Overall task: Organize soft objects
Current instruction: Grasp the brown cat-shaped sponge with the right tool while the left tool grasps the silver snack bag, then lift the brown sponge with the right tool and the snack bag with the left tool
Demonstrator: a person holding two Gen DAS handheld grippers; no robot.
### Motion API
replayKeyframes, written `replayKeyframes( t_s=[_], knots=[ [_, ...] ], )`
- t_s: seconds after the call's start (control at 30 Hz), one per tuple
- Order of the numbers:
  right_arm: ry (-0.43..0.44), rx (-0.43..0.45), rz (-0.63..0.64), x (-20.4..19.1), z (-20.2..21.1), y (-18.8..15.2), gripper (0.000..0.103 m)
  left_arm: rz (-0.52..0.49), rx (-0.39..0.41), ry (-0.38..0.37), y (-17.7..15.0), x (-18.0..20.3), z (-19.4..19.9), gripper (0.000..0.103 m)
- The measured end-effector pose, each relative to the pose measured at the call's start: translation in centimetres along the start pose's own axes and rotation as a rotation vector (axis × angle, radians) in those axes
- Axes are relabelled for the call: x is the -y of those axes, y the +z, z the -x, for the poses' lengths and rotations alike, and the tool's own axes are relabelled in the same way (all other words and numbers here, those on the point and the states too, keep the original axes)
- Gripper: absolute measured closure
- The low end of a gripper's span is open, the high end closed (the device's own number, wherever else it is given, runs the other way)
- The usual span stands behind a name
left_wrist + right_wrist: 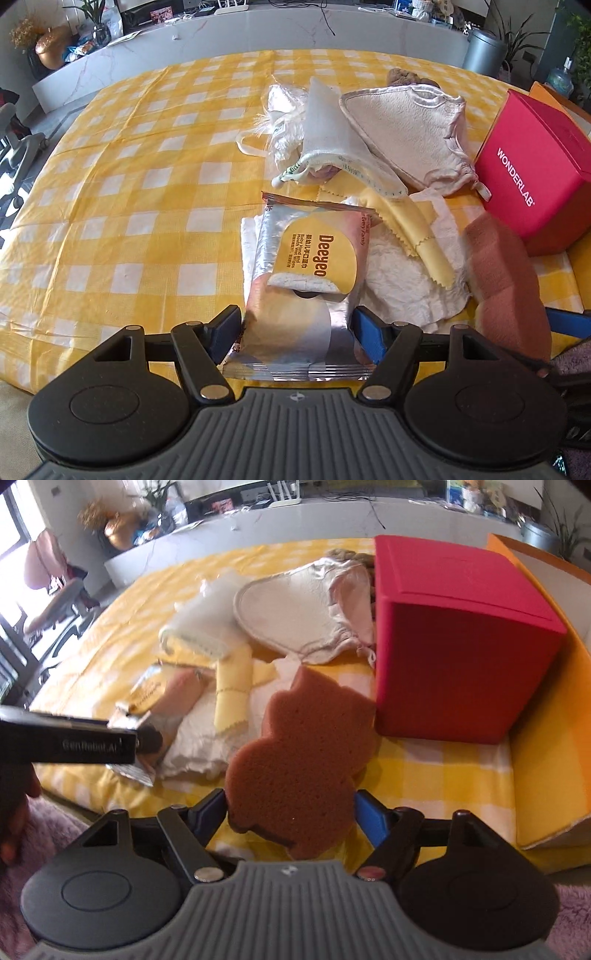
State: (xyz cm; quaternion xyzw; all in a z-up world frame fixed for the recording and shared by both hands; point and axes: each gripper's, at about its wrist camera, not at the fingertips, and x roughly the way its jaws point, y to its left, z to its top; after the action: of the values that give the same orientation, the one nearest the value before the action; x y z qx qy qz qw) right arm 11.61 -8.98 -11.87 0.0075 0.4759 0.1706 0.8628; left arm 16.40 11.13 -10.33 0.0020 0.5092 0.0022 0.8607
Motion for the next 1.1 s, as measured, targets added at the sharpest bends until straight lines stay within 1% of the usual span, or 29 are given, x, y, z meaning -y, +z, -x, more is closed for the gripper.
replayKeyframes(
  t_s=[0.07, 0.13, 0.2, 0.27, 0.4, 0.5, 0.57, 0.6, 0.63, 0.7, 0.83, 0.9, 1.0, 1.1],
  knots=[
    [-0.009, 0.004, 0.021, -0.2, -0.3, -0.2, 0.021, 0.003, 0.004, -0.009, 0.0, 0.0, 0.1, 0.028],
    [0.0, 0.025, 0.015, -0.3, -0.2, -0.4, 0.012, -0.007, 0.012, -0.012, -0.1, 0.1, 0.1, 0.031],
    [0.009, 0.042, 0.001, -0.4, -0.3, -0.4, 0.011, -0.018, 0.02, -0.013, -0.2, 0.3, 0.2, 0.036],
    [-0.006, 0.051, -0.012, -0.3, -0.5, -0.1, 0.011, -0.017, 0.029, -0.019, -0.2, 0.3, 0.4, 0.04],
    [-0.028, 0.077, -0.034, -0.1, -0.7, -0.1, 0.011, 0.024, 0.055, -0.03, -0.5, -0.3, 1.2, 0.049],
    [-0.019, 0.086, -0.042, -0.2, -0.3, -0.3, 0.014, 0.071, 0.089, -0.032, -0.8, -0.9, 2.1, 0.05],
    [-0.018, 0.087, -0.033, -0.5, -0.4, -0.3, 0.015, 0.11, 0.112, -0.048, -1.1, -1.3, 2.9, 0.051],
    [-0.018, 0.088, -0.025, -0.6, -0.4, -0.3, 0.017, 0.127, 0.125, -0.055, -1.2, -1.5, 3.3, 0.052],
    [-0.019, 0.087, -0.016, -0.7, -0.5, -0.4, 0.025, 0.141, 0.138, -0.06, -1.4, -1.6, 3.7, 0.052],
    [-0.008, 0.075, 0.0, -0.9, -0.7, -0.4, 0.03, 0.162, 0.158, -0.063, -1.7, -1.7, 4.4, 0.052],
    [-0.021, 0.087, 0.023, -1.1, -0.6, -0.6, 0.037, 0.159, 0.158, -0.063, -2.2, -1.4, 4.8, 0.054],
    [-0.02, 0.094, 0.028, -1.1, -0.3, -0.7, 0.04, 0.158, 0.183, -0.072, -2.6, -1.3, 5.4, 0.055],
    [-0.006, 0.12, 0.038, -1.2, 0.8, -1.0, 0.04, 0.149, 0.234, -0.089, -3.2, -1.1, 6.7, 0.056],
    [-0.008, 0.154, 0.062, -1.6, 2.0, -1.3, 0.04, 0.137, 0.252, -0.085, -3.9, -0.7, 7.6, 0.057]
  ],
)
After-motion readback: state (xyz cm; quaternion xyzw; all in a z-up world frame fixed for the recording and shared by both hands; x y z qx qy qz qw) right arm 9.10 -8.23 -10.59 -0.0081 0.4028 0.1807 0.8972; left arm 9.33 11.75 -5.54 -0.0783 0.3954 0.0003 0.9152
